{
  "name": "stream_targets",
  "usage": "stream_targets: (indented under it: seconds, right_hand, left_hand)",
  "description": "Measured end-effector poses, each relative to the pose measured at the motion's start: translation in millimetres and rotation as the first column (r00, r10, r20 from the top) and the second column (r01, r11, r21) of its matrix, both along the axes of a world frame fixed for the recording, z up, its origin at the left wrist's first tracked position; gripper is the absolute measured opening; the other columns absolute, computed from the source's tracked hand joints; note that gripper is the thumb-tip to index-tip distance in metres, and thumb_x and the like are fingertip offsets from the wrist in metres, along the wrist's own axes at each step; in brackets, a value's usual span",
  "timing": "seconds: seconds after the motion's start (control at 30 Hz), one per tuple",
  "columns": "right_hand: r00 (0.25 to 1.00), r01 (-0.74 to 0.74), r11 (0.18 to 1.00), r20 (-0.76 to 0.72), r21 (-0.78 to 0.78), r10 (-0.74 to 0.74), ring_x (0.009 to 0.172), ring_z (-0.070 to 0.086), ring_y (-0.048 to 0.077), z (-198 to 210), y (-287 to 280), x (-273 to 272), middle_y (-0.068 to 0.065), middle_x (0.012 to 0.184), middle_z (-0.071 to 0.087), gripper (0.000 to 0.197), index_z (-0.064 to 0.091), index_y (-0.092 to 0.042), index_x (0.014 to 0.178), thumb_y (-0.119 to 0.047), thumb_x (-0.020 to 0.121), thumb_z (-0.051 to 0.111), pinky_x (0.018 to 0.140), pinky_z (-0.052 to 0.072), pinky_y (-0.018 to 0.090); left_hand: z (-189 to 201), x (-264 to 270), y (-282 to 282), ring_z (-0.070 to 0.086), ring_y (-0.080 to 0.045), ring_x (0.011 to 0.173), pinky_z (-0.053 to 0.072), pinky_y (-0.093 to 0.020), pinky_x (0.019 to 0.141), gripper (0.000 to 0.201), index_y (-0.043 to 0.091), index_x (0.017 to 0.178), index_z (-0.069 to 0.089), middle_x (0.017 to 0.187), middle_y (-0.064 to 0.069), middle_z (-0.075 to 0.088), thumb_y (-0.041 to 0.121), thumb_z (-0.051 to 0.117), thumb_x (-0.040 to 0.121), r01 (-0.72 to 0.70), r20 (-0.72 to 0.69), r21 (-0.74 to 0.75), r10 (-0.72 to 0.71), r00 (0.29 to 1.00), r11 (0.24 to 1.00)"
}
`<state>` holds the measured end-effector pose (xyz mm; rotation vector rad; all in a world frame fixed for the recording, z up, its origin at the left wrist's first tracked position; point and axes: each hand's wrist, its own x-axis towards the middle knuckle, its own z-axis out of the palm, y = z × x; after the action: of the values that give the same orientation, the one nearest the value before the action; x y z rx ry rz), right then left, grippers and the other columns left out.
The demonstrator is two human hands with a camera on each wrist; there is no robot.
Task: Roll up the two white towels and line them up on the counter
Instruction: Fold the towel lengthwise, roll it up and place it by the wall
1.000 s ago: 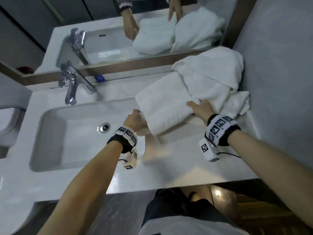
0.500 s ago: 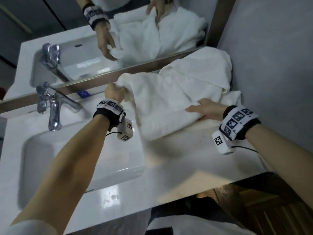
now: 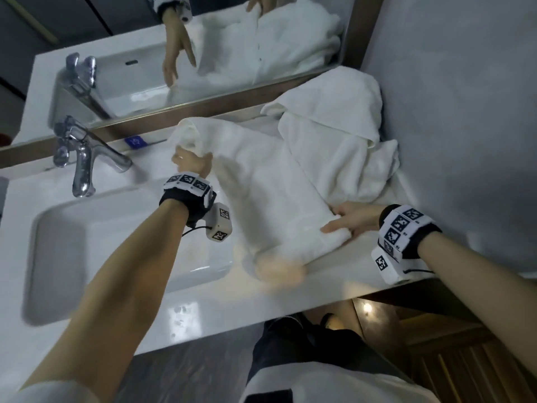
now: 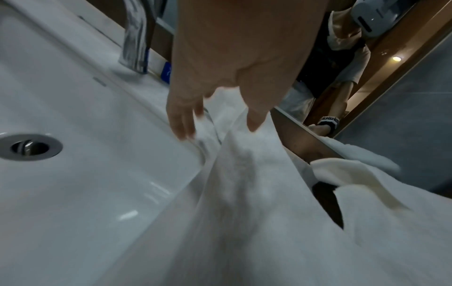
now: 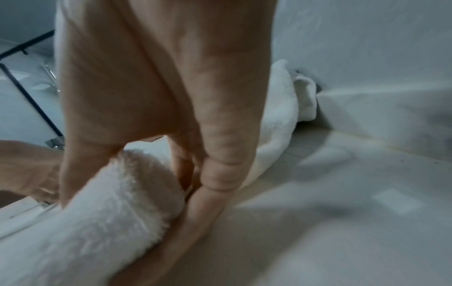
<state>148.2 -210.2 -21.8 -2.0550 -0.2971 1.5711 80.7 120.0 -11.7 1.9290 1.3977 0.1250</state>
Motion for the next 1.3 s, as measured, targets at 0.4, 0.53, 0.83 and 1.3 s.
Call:
stream_targets:
  seconds: [0.4,0.53,0.83,1.3]
  right_hand:
    - [0.989,-0.147,0.978,0.036,0.149,0.144,0.112,0.059,0.025,-12.5,-24.7,-43.3,0.011,0.128,0.059,0.058,0.049,-0.003,0.130,-0.025,0.082,0.071,0.093,0.051,0.036]
    - [0.923,-0.111,0.984,0.381,0.138,0.051,0.106,0.054,0.019,-29.2,-35.1,-62.0,0.004,0.124,0.055,0.070,0.045,-0.007,0.123,-0.036,0.070,0.080,0.092,0.045,0.031]
    - [0.525,-0.702,0.713,0.668,-0.011,0.527,0.146,0.015,0.015,-25.4,-44.9,-71.7,-0.001,0.160,0.011,0.055,0.020,-0.021,0.149,-0.034,0.100,0.039,0.115,0.021,0.033]
    - [0.577,-0.583,0.813,0.709,0.011,0.405,0.121,0.049,0.027,-19.8,-26.5,-69.0,0.006,0.135,0.048,0.031,0.058,-0.009,0.115,-0.029,0.091,0.057,0.099,0.039,0.036]
  left_hand:
    - [-29.9,-78.9,-94.9,0.057,-0.038,0.110,0.046,-0.040,0.084,0.031,-0.005,0.107,0.049,0.120,-0.029,0.057,0.023,0.052,0.095,0.106,-0.058,-0.257,-0.125,0.990,0.961]
    - [-31.6,-96.0,-110.7,0.052,-0.032,0.119,0.043,-0.042,0.103,0.044,-0.007,0.121,0.046,0.123,-0.021,0.053,0.027,0.055,0.094,0.032,-0.059,-0.229,-0.047,0.997,0.973]
    - [-40.5,-144.4,-137.3,0.050,-0.019,0.086,0.042,-0.028,0.072,0.033,0.001,0.098,0.057,0.090,-0.006,0.053,0.028,0.069,0.084,-0.001,-0.039,-0.041,0.000,0.999,0.999]
    - [-31.1,-199.6,-187.5,0.054,-0.018,0.094,0.041,-0.033,0.085,0.035,0.014,0.100,0.063,0.106,-0.005,0.057,0.047,0.053,0.091,0.574,-0.168,-0.024,-0.570,0.805,0.818]
